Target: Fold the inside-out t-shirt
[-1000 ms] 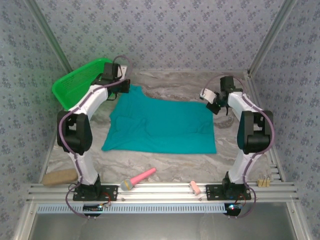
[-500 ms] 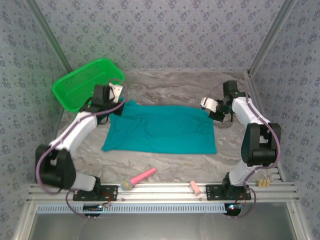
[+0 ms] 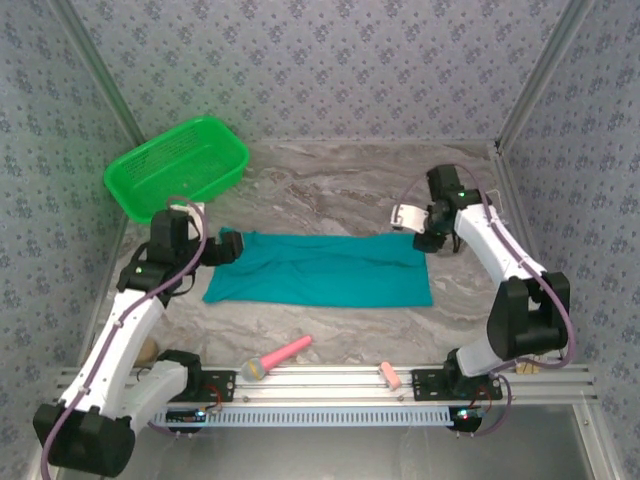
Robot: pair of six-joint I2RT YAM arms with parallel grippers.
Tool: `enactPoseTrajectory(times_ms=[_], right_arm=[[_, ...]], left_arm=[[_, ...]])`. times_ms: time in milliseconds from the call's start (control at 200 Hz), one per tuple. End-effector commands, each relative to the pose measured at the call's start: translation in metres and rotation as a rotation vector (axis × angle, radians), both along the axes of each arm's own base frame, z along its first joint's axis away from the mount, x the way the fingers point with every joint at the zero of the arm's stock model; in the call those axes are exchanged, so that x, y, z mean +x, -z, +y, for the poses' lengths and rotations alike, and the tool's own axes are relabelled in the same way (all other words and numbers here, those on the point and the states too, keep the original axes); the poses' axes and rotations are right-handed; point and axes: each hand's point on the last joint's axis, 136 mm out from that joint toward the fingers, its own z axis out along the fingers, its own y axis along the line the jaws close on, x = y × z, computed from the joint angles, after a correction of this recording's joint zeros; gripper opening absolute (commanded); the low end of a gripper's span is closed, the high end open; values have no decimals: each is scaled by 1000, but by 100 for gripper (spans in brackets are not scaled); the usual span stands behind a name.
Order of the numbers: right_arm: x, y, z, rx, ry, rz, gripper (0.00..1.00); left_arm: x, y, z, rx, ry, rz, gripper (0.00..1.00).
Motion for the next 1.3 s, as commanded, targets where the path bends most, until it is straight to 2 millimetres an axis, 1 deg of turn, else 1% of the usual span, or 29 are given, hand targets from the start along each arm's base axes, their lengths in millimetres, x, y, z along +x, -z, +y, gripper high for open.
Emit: enactPoseTrajectory(times_ms=[0, 50, 60, 70, 100, 105, 110, 115, 120, 125, 235, 275, 290, 315, 360, 435, 460, 475, 515, 630, 680, 730, 795, 810, 845, 945, 1079, 1234, 1299], right_arm=[[0, 16, 62, 85, -236, -24, 46], [0, 19, 94, 156, -314, -35, 46], [-1, 19, 96, 162, -318, -33, 46], [1, 20, 108, 188, -345, -50, 46], [-1, 22, 127, 229, -389, -51, 46], [-1, 22, 127, 229, -389, -51, 46], [-1, 24, 132, 239, -402, -51, 46], [-1, 24, 132, 239, -402, -51, 46], [-2, 24, 138, 253, -417, -51, 46], [-2, 24, 138, 253, -417, -51, 46], [-8, 34, 191, 334, -556, -53, 48], [-11, 42, 207, 345, -589, -43, 48], [-5, 33, 218, 359, -605, -67, 49], [-4, 33, 230, 374, -621, -65, 49], [-9, 34, 251, 414, -647, -26, 51], [-17, 25, 284, 536, -699, 65, 52], [-14, 18, 295, 582, -705, 72, 53], [-13, 14, 302, 606, -707, 72, 53], [-7, 10, 317, 648, -700, 61, 55], [11, 7, 356, 680, -657, 1, 59], [21, 7, 373, 693, -603, -17, 64], [27, 11, 384, 699, -562, -27, 66], [26, 19, 394, 693, -552, -17, 66], [26, 22, 396, 690, -548, -13, 67], [25, 28, 400, 676, -539, -3, 67], [26, 49, 406, 620, -504, 27, 67], [32, 68, 408, 556, -467, 31, 64], [35, 69, 409, 545, -452, 22, 61], [37, 69, 408, 542, -448, 22, 57]], left_arm=[[6, 15, -2, -32, -60, 194, 100], [12, 24, 0, -17, -80, 257, 100], [14, 26, 0, -14, -87, 265, 100], [15, 29, 1, -9, -94, 276, 100], [19, 33, 4, -1, -123, 292, 100], [20, 34, 5, 0, -128, 295, 100], [20, 34, 5, 0, -134, 296, 100], [21, 35, 5, 2, -137, 299, 100], [22, 36, 6, 2, -143, 299, 100], [22, 37, 6, 2, -147, 301, 99], [36, 51, 12, -1, -225, 324, 97], [40, 57, 17, 5, -268, 338, 94], [41, 58, 20, 13, -287, 341, 93], [42, 62, 25, 23, -318, 352, 92], [45, 65, 29, 36, -344, 352, 90], [48, 73, 36, 41, -388, 369, 88], [49, 76, 38, 37, -401, 380, 88], [56, 76, 38, 24, -405, 365, 88], [60, 80, 39, 8, -416, 383, 88], [70, 88, 41, -30, -441, 421, 89], [73, 92, 43, -35, -467, 434, 89], [76, 97, 44, -31, -484, 448, 88], [80, 103, 46, -26, -512, 470, 88], [76, 105, 47, -18, -518, 495, 88], [76, 109, 47, -17, -517, 513, 87], [80, 120, 45, -11, -505, 539, 86], [82, 133, 45, 10, -486, 577, 85], [84, 141, 45, 25, -482, 600, 85], [81, 147, 48, 51, -480, 628, 85]])
